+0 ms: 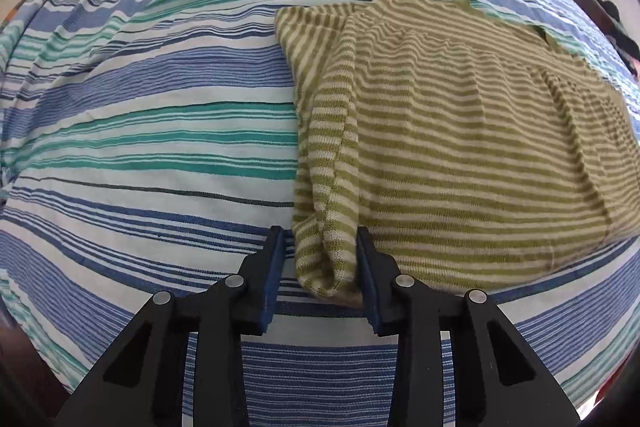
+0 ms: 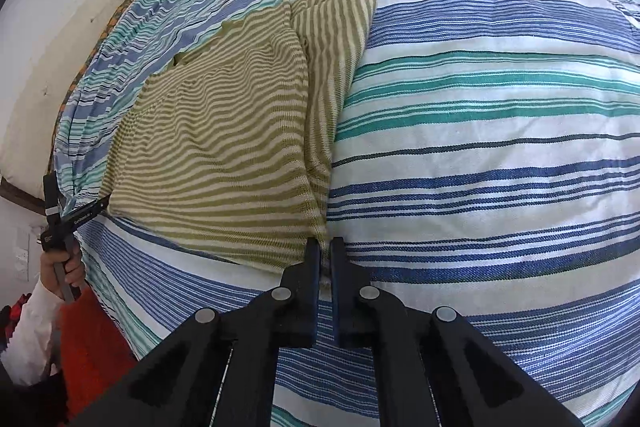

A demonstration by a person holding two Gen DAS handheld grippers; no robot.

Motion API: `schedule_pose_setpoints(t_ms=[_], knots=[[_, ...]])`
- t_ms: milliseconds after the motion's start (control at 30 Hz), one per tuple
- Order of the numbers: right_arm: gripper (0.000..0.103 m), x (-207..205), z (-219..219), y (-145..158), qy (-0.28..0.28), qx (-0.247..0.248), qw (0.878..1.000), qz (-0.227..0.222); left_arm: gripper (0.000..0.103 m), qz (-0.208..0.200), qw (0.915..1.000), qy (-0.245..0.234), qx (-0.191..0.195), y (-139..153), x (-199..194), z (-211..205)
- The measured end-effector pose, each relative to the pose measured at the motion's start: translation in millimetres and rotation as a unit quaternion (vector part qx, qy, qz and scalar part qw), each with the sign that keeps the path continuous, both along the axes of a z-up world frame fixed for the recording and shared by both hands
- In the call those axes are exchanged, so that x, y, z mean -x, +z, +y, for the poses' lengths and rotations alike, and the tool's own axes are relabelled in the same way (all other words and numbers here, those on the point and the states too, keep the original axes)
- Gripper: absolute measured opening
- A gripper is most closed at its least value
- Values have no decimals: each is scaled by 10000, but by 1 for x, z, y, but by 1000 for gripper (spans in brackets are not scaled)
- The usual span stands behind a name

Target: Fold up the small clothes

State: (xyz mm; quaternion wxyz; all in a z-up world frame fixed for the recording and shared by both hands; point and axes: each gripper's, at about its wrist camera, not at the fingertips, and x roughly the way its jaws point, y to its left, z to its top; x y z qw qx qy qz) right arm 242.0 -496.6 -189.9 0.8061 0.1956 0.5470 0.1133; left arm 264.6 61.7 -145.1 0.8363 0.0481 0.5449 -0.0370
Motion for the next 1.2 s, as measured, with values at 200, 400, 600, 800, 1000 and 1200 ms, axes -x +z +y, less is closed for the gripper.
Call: schedule_pose_setpoints(t_ms=[200,400,600,800,1000,1200], knots=[[55,15,7,44,-115,771,9953,-579,62,-219,9994,268,-6,37,21,13],[55,14,34,73,107,918,9903,-1041,62,-417,9969,345,-569,49,28,9],[55,4,66,86,353,907,9876,-1231,62,-518,9950,306,-800,50,26,1],[56,-11,88,91,519,878,9855,-1359,62,-651,9943,161,-831,56,26,-17],[56,-43,109,101,671,848,9822,-1535,62,-717,9969,-103,-293,64,15,-63],[60,-92,128,85,866,863,9822,-1426,65,-514,9946,-792,-435,24,13,-136]])
